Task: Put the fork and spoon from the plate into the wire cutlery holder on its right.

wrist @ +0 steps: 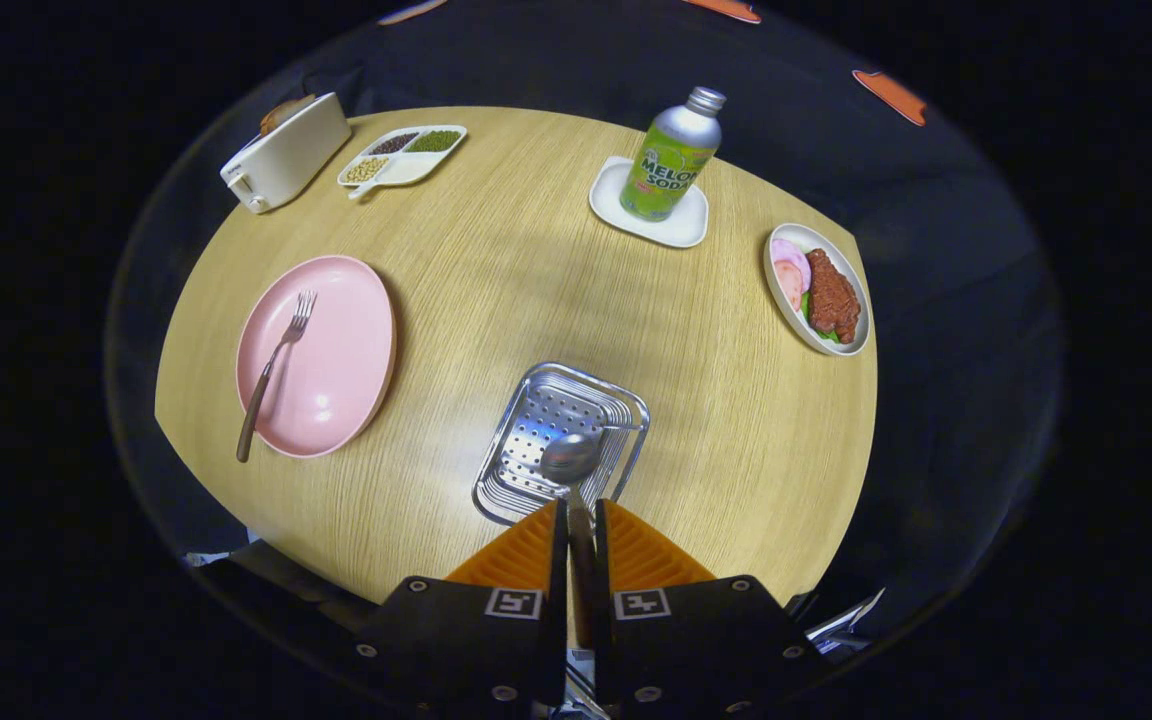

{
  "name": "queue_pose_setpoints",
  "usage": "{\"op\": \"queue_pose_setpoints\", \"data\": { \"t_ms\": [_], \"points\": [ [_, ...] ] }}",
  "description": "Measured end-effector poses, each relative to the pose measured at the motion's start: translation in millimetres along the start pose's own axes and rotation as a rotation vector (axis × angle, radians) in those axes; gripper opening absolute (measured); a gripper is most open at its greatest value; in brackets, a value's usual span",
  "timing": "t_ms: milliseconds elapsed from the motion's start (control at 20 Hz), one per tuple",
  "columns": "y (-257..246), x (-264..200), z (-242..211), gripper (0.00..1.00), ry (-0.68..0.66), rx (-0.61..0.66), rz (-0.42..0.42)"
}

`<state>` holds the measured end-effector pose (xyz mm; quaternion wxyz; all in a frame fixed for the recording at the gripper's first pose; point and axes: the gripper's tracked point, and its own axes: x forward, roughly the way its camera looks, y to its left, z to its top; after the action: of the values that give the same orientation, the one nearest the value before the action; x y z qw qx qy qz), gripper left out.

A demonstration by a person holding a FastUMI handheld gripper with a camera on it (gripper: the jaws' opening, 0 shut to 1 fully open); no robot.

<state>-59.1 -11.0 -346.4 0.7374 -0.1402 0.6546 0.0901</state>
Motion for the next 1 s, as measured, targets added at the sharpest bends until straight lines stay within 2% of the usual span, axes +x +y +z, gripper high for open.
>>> {"op": "queue_pose_setpoints", "data": {
  "t_ms": [200,400,600,650,1000],
  "points": [
    [13,-19,19,0.15,-0.101,0.076,0.016],
    [46,-42,37,0.22,-0.187,0.165,0.106],
    [83,-62,46,0.28,-0.232,0.166,0.168],
    [96,-64,48,0.33,-0.231,0.165,0.185],
    [177,-50,63,0.46,-0.221,0.156,0.263]
  ]
}}
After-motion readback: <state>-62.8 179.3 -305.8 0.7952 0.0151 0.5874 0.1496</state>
